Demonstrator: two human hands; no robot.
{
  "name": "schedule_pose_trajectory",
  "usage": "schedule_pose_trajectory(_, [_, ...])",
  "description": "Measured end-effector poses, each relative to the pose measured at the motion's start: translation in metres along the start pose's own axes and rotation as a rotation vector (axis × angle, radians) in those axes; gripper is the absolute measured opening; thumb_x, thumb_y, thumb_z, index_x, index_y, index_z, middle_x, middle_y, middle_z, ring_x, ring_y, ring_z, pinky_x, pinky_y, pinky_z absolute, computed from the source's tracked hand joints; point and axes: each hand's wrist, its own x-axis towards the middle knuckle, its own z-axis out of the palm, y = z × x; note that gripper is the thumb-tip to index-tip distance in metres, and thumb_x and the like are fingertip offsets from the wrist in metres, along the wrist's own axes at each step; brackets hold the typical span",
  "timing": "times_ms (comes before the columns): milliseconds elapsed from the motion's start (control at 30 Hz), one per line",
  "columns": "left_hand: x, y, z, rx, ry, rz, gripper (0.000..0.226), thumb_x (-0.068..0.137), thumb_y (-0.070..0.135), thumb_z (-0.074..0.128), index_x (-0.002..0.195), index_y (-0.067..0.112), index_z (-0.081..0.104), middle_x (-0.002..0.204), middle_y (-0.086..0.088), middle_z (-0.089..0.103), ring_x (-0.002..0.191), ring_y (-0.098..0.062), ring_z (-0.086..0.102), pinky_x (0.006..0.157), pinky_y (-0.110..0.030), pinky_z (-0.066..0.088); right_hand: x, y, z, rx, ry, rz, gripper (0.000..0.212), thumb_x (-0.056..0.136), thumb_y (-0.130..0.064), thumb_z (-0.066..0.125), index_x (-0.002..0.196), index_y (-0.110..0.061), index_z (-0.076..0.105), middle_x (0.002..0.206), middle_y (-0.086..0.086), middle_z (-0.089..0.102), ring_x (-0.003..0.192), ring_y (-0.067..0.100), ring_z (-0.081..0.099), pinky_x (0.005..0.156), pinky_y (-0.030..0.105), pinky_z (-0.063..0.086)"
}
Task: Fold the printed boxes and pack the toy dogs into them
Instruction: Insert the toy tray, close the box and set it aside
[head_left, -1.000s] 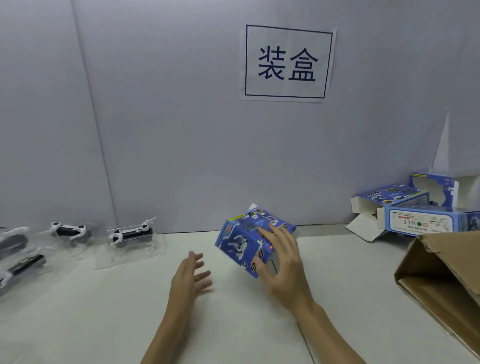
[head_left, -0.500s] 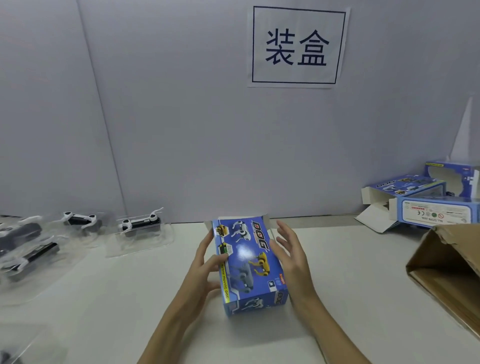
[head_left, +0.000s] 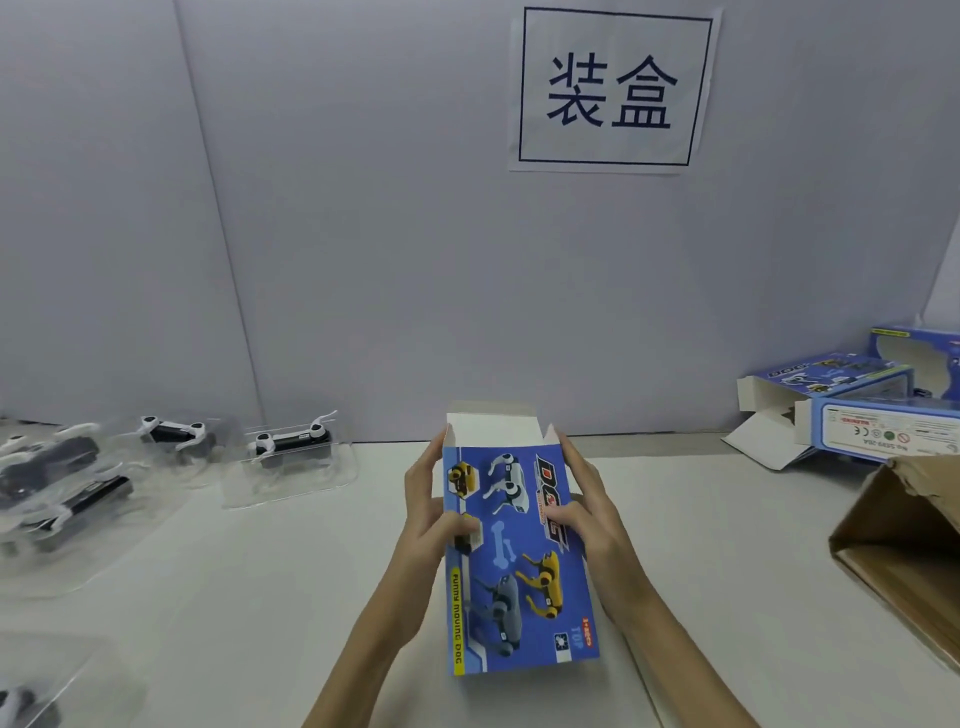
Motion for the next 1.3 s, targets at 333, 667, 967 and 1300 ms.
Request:
schedule_pose_trajectory(333, [0.007, 0.012, 0.009, -0.081, 0.097, -0.031, 0.042, 0.097, 0.050, 0.067, 0.093, 0.012, 0.049, 0.120, -0.029, 0.056, 0.071, 0.019, 0.064, 0.063, -0.004, 0.047, -0.001, 0.001, 0.011, 0.059, 0.144, 0.061, 0.028, 0.102, -0.038, 0.054, 0.117, -0.015, 0.055, 0.128, 0.018, 0.061, 0.107, 0.039, 0.072, 0.066, 0.032, 0.062])
schedule_pose_trajectory(667, [0.001, 0.009, 0.011, -0.238, 0.186, -0.094, 0.045, 0.091, 0.040, 0.078, 0.129, 0.044, 0.053, 0.122, 0.001, 0.069, 0.105, -0.033, 0.075, 0.070, -0.043, 0.065, -0.002, 0.001, 0.017, 0.123, 0.165, 0.062, 0.033, 0.093, -0.044, 0.065, 0.123, -0.033, 0.056, 0.120, 0.010, 0.070, 0.096, 0.031, 0.077, 0.064, 0.033, 0.063])
schedule_pose_trajectory(967, [0.001, 0.009, 0.013, -0.284, 0.174, -0.232, 0.073, 0.090, 0.061, 0.066, 0.124, -0.002, 0.050, 0.123, -0.037, 0.059, 0.117, -0.049, 0.066, 0.106, -0.068, 0.047, -0.001, 0.001, 0.017, 0.036, 0.106, 0.071, 0.022, 0.099, -0.046, 0.055, 0.108, -0.029, 0.063, 0.120, 0.017, 0.070, 0.102, 0.035, 0.075, 0.073, 0.037, 0.063])
schedule_pose_trajectory(1300, [0.003, 0.015, 0.007, -0.056, 0.185, -0.207, 0.059, 0.081, 0.066, 0.078, 0.129, 0.041, 0.054, 0.114, 0.003, 0.074, 0.098, -0.010, 0.076, 0.068, -0.021, 0.059, 0.003, 0.008, 0.015, 0.079, 0.368, -0.031, 0.032, 0.091, -0.054, 0.061, 0.118, -0.037, 0.060, 0.118, 0.006, 0.069, 0.092, 0.027, 0.077, 0.069, 0.037, 0.061])
